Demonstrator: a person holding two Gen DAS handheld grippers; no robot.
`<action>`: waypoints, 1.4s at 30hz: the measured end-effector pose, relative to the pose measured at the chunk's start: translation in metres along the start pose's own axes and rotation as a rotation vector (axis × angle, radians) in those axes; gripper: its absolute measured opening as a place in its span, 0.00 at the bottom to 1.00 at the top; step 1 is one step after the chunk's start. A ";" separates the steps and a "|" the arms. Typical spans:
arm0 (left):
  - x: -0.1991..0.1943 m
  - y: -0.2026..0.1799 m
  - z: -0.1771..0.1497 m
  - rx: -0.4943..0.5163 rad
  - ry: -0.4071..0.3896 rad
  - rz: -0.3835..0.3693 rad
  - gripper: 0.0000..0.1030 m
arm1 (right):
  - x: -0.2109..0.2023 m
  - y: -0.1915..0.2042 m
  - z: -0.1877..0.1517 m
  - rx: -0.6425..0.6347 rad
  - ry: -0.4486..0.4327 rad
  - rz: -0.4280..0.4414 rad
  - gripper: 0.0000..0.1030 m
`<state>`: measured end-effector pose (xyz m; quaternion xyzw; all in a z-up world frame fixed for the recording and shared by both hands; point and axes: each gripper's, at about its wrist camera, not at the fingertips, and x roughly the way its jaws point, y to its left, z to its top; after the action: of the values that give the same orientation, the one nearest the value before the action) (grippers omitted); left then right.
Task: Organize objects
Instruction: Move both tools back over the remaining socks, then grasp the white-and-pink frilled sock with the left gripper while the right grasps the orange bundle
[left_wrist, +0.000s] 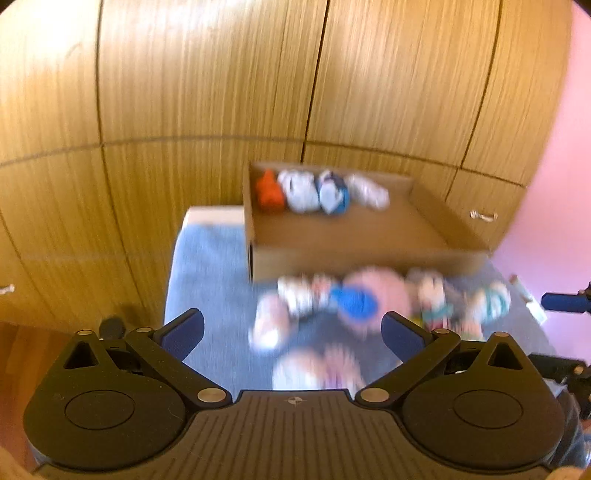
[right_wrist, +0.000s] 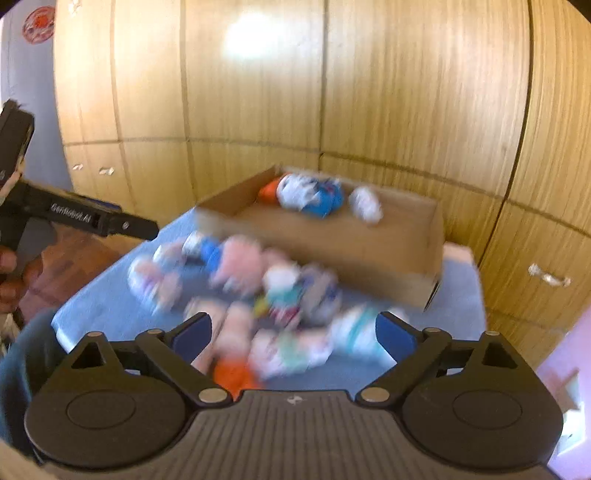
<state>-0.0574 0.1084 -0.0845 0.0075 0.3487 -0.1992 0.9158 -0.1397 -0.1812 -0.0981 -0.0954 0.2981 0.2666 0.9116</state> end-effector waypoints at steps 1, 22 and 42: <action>-0.001 -0.001 -0.008 0.000 0.003 -0.002 0.99 | 0.000 0.004 -0.006 -0.015 -0.007 0.001 0.88; 0.035 -0.020 -0.037 0.130 0.017 0.019 0.90 | 0.034 0.024 -0.039 -0.014 0.004 0.095 0.55; 0.019 -0.027 -0.029 0.174 0.008 -0.010 0.67 | 0.014 -0.005 -0.036 0.053 -0.003 0.083 0.40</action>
<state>-0.0731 0.0809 -0.1159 0.0862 0.3340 -0.2331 0.9092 -0.1448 -0.1909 -0.1352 -0.0586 0.3075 0.2965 0.9023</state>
